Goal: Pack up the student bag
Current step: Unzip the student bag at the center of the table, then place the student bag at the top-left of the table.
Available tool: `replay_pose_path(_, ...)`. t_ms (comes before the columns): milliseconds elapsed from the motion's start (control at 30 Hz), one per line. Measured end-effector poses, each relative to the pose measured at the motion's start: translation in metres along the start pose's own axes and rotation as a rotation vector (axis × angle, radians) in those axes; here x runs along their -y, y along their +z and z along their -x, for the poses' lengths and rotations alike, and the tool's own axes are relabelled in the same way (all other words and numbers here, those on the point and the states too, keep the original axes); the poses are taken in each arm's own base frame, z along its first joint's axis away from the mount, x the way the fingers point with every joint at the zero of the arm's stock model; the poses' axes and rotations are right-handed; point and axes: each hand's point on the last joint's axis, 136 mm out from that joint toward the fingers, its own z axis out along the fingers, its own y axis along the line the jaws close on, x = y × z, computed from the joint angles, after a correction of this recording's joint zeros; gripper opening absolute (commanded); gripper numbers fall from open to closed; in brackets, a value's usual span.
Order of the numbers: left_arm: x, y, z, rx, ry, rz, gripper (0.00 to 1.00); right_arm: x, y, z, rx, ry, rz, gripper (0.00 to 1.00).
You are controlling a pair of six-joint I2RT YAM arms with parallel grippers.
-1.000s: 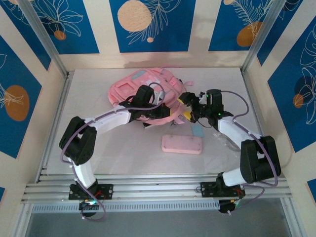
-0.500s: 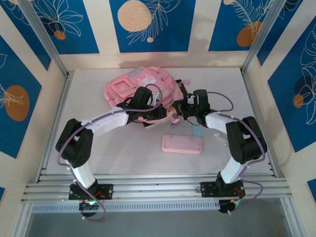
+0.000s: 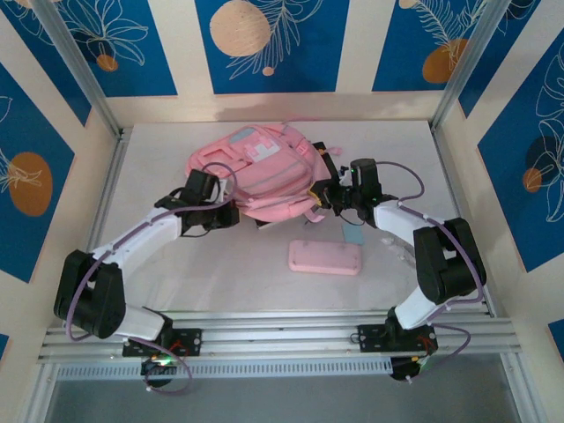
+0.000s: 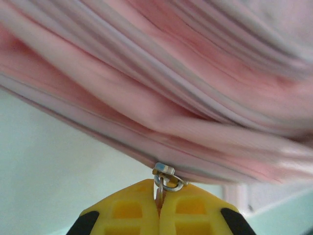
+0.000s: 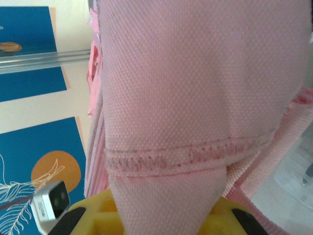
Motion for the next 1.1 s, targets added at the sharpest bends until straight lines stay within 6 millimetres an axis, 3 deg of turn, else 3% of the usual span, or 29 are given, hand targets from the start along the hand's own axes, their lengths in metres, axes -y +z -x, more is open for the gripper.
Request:
replay_pose_path(233, -0.066, -0.006, 0.039, 0.2, -0.015, 0.236, 0.0, -0.012, -0.002, -0.006, -0.043, -0.059, 0.006, 0.0)
replay_pose_path(400, -0.098, -0.002, 0.062, 0.289, -0.057, 0.311, 0.0, -0.027, -0.001, -0.015, -0.078, -0.118, 0.025, 0.0)
replay_pose_path(433, -0.102, 0.0, 0.063, 0.29, -0.064, 0.317, 0.12, -0.032, 0.0, -0.017, -0.084, -0.132, 0.029, 0.0)
replay_pose_path(500, -0.108, 0.001, 0.065, 0.294, -0.078, 0.331, 0.58, -0.043, 0.004, -0.022, -0.095, -0.163, 0.037, 0.0)
replay_pose_path(533, -0.114, -0.002, 0.066, 0.301, -0.091, 0.346, 0.72, -0.046, 0.006, -0.023, -0.097, -0.17, 0.037, 0.0)
replay_pose_path(567, -0.12, -0.006, 0.067, 0.305, -0.115, 0.36, 0.92, -0.05, 0.009, -0.026, -0.102, -0.177, 0.036, 0.0)
replay_pose_path(600, -0.126, -0.01, 0.067, 0.308, -0.142, 0.369, 1.0, -0.053, 0.012, -0.025, -0.098, -0.182, 0.035, 0.0)
replay_pose_path(700, -0.132, -0.025, 0.064, 0.313, -0.209, 0.37, 1.0, -0.055, 0.028, -0.032, -0.092, -0.174, 0.016, 0.0)
replay_pose_path(933, -0.095, -0.096, 0.066, 0.457, -0.23, 0.276, 1.0, -0.033, 0.086, -0.074, -0.113, -0.121, -0.077, 0.0)
replay_pose_path(1033, -0.087, -0.115, 0.067, 0.504, -0.228, 0.256, 1.0, -0.036, 0.111, -0.095, -0.142, -0.119, -0.092, 0.11)
replay_pose_path(1100, -0.086, -0.119, 0.067, 0.514, -0.231, 0.251, 1.0, -0.051, 0.133, -0.111, -0.178, -0.132, -0.078, 0.32)
